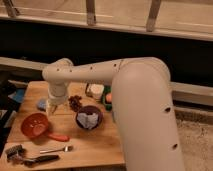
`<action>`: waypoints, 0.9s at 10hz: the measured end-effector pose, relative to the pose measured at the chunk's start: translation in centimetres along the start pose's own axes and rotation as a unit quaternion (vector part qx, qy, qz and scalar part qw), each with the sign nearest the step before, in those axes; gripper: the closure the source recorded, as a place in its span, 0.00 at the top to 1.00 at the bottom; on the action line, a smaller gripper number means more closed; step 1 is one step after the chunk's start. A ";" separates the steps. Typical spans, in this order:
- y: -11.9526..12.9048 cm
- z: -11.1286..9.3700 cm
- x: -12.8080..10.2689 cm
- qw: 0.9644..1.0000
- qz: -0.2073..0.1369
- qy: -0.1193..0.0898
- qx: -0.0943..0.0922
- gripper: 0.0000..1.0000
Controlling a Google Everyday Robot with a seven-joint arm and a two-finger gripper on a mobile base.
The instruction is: Place pepper in table surface
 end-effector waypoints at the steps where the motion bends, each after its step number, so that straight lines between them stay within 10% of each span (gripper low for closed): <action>1: 0.5 0.9 0.2 1.000 -0.009 0.013 0.001 0.65; 9: 3.3 5.5 3.7 0.994 -0.083 0.065 0.005 0.65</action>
